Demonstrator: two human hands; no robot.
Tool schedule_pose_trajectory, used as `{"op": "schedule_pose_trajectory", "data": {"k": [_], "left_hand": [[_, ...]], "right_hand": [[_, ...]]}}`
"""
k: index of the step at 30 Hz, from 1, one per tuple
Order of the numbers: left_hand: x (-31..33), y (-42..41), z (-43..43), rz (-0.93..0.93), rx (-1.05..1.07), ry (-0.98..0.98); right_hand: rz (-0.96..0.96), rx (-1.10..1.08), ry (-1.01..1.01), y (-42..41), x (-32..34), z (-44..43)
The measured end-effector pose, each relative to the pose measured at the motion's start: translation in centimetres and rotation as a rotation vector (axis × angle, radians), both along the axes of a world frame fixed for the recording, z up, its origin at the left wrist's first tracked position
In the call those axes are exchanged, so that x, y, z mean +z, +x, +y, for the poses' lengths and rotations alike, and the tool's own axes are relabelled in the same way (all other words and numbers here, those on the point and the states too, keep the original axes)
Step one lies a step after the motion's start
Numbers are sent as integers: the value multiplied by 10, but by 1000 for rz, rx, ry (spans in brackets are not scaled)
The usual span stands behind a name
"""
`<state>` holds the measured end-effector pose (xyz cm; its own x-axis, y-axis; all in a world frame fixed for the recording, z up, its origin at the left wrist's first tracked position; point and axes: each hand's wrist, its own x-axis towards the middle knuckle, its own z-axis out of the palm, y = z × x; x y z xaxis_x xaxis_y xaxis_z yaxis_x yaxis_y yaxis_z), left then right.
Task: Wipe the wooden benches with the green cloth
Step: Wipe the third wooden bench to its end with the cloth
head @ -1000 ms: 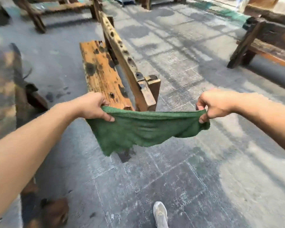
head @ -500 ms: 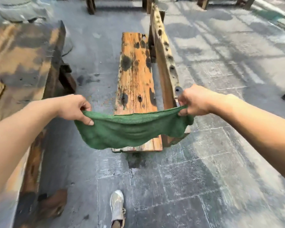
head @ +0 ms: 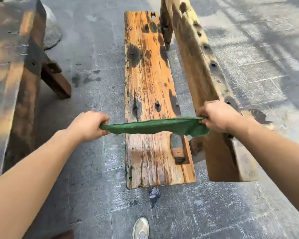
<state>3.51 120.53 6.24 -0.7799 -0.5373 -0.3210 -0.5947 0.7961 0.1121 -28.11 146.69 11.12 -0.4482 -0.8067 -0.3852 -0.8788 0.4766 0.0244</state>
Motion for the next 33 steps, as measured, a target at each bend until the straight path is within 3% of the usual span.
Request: {"op": "schedule_pose_trajectory", "data": {"k": [5,9,13,17,18,20,22,24,27,31,33], "left_hand": [[-109,1,7,-140,-54,-98],[-209,31,54,-296,-112,-65],[-298,74,126,-528,-140,12],[-341,94,163,-670,-37,152],[-346,93,169,-647,5,178],[-352,85,173,-427,142,174],[-359,67,170,-81,244,105],[-370,41,164,107,269,39],[-390,-1,160,107,264,73],[-428,-18,180,48,236,63],[-442,-15,186,90,235,22]], "right_hand": [[77,19,113,8,-106,13],[149,93,275,50,-222,52],[50,28,466,103,-325,107],[-110,-106,592,136,-376,146],[-147,-150,620,141,-383,150],[-144,-233,506,144,-389,143],[-138,-287,227,140,-398,121],[-160,-298,-83,138,-409,88],[-184,-348,-297,147,-432,40],[-123,-312,-128,163,-471,29],[-80,-336,-174,167,-488,35]]}}
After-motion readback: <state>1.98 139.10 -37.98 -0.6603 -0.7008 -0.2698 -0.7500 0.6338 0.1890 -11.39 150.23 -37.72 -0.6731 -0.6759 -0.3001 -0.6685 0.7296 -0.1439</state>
